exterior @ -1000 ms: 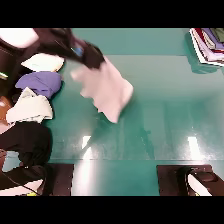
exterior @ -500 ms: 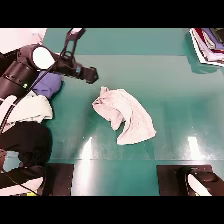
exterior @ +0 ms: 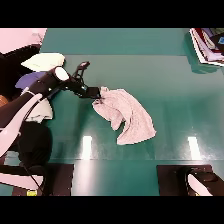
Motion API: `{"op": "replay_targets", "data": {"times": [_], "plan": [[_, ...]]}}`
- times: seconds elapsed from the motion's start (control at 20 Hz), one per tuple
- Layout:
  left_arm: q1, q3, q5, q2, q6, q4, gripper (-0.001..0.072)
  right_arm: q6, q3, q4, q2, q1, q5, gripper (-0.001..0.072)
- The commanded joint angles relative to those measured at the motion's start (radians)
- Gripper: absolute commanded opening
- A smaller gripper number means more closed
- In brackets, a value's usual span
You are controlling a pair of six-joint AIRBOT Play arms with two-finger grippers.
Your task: Fold the shirts.
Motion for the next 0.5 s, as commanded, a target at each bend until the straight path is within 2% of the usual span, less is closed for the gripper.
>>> {"op": "replay_targets", "data": {"times": [0.0,0.05,0.1,0.3,0.4,0.45], "plan": [[-0.020,-0.006,0.026,-0.058,0.037,-0.052,0.0446,0.005,0.000,0.000,-0.042,0.000,0.053,0.0014],[-0.015,-0.001,0.034,-0.057,0.037,-0.051,0.0184,0.011,0.000,0.000,-0.058,0.000,0.078,0.0014],[-0.005,0.012,0.029,-0.054,0.037,-0.049,0.0030,0.011,-0.001,-0.013,-0.080,-0.001,0.122,0.0014],[0.093,0.081,-0.032,0.044,0.037,-0.034,0.0024,0.049,-0.151,-0.064,-0.138,-0.003,0.261,0.0014],[0.126,0.081,-0.030,0.123,0.037,0.025,0.0024,0.049,-0.300,-0.060,-0.165,-0.003,0.262,0.0030],[0.131,0.081,-0.037,0.150,0.037,0.060,0.0024,0.049,-0.377,-0.050,-0.191,-0.003,0.250,0.0267]]}}
